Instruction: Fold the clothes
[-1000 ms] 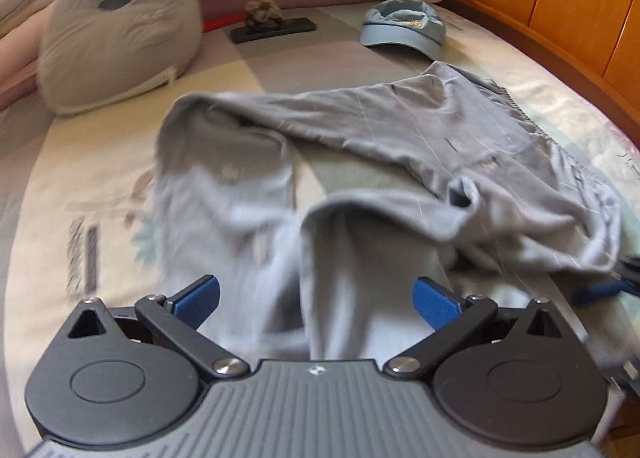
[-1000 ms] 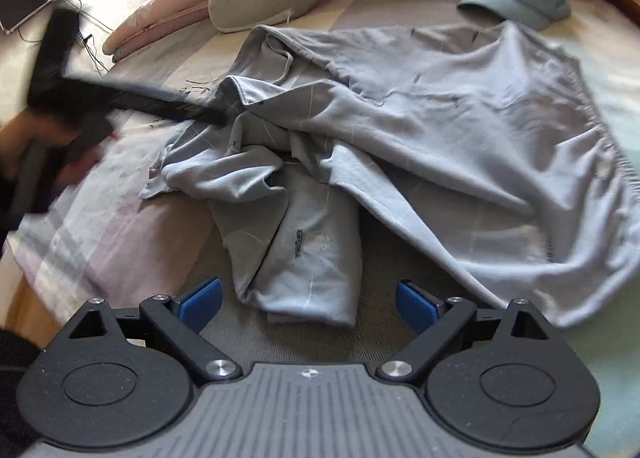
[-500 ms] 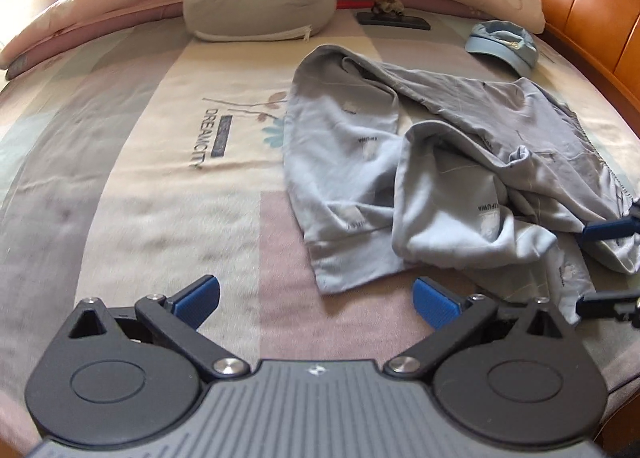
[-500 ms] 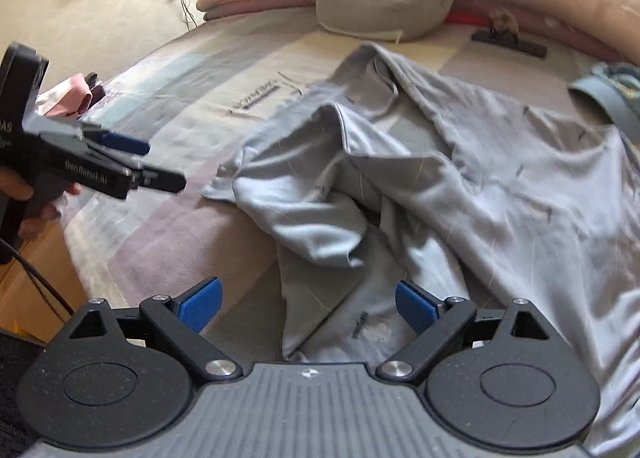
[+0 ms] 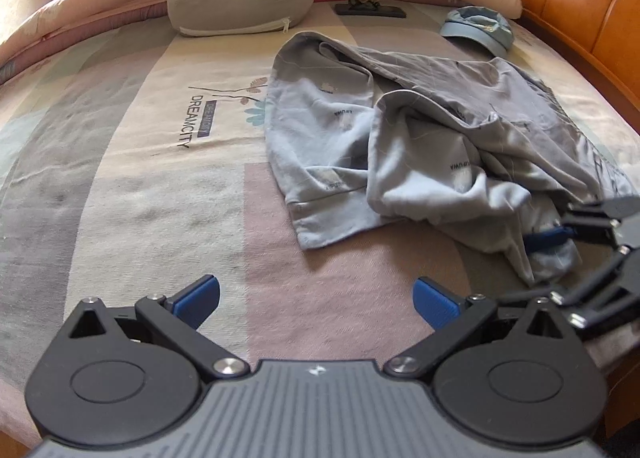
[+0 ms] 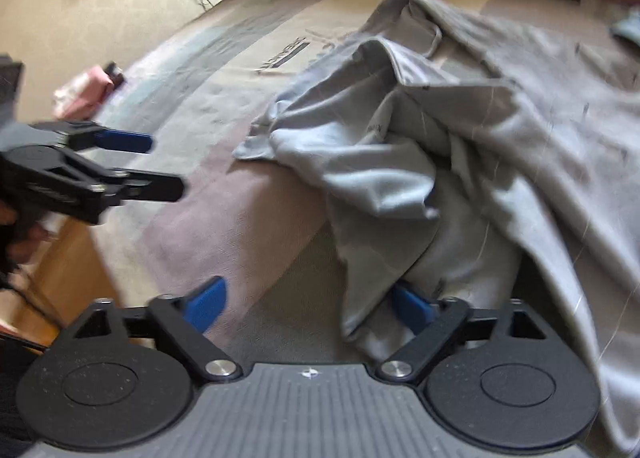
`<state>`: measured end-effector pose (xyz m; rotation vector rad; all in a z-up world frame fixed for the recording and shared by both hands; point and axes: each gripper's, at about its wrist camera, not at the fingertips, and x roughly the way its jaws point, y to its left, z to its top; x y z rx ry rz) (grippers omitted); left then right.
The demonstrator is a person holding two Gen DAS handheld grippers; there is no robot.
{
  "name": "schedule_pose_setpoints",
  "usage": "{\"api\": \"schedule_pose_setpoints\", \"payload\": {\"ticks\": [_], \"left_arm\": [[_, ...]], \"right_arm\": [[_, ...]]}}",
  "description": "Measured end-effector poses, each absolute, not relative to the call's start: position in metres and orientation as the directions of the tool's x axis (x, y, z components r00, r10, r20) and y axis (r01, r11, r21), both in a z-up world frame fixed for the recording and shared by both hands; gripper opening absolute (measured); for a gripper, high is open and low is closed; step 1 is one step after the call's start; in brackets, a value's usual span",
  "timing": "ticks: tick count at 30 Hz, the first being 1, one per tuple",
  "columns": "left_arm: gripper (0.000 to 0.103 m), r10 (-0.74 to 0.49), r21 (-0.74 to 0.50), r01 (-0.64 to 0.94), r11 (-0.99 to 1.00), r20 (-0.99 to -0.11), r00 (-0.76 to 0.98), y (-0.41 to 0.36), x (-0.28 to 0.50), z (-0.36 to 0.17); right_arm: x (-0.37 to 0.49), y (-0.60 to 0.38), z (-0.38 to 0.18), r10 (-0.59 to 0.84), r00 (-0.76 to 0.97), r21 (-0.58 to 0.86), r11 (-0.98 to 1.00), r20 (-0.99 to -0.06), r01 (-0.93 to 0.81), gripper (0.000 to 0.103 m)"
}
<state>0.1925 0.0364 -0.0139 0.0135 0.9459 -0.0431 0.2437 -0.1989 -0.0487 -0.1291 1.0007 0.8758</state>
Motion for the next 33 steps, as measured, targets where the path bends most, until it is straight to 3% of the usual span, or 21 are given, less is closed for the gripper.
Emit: {"api": "schedule_pose_setpoints", "payload": {"ticks": [5,7,8,9,13,19,26,30,33], "left_arm": [[0.102,-0.076,-0.032,0.084,0.996,-0.807,0.586,0.063,0.187,-0.019],[0.102,-0.092,-0.043,0.098,0.994,-0.800,0.592,0.074,0.187,-0.019],[0.102,-0.104,-0.049,0.107,0.993,-0.796,0.597,0.079,0.186,-0.018],[0.102,-0.115,-0.056,0.116,0.992,-0.790,0.601,0.085,0.186,-0.018],[0.102,-0.137,-0.064,0.140,0.988,-0.776,0.616,0.108,0.184,-0.016],[0.102,-0.119,-0.095,0.072,0.993,-0.765,0.633,0.150,0.177,-0.018],[0.102,-0.047,-0.090,-0.035,0.995,-0.770,0.636,0.195,0.153,-0.019],[0.102,-0.020,-0.099,-0.092,0.991,-0.779,0.626,0.216,0.143,-0.023],[0.102,-0.015,-0.110,-0.115,0.987,-0.784,0.621,0.226,0.142,-0.027]], "right_arm": [[0.228,-0.177,-0.047,0.433,0.384,0.056,0.719,-0.815,-0.692,0.052],[0.224,-0.170,-0.046,0.373,0.432,-0.014,0.743,-0.821,-0.669,0.033],[0.223,-0.167,-0.045,0.342,0.453,-0.043,0.759,-0.824,-0.650,0.009],[0.225,-0.165,-0.044,0.313,0.465,-0.061,0.774,-0.828,-0.630,0.007],[0.220,-0.152,-0.031,0.314,0.446,-0.031,0.789,-0.838,-0.614,0.007],[0.214,-0.109,-0.010,0.523,0.293,0.229,0.718,-0.800,-0.657,0.007],[0.212,-0.031,-0.001,0.681,0.120,0.392,0.546,-0.723,-0.741,0.007],[0.212,0.001,0.008,0.721,0.068,0.421,0.476,-0.690,-0.772,0.008],[0.212,0.010,0.007,0.695,0.048,0.408,0.474,-0.717,-0.780,0.013]]}}
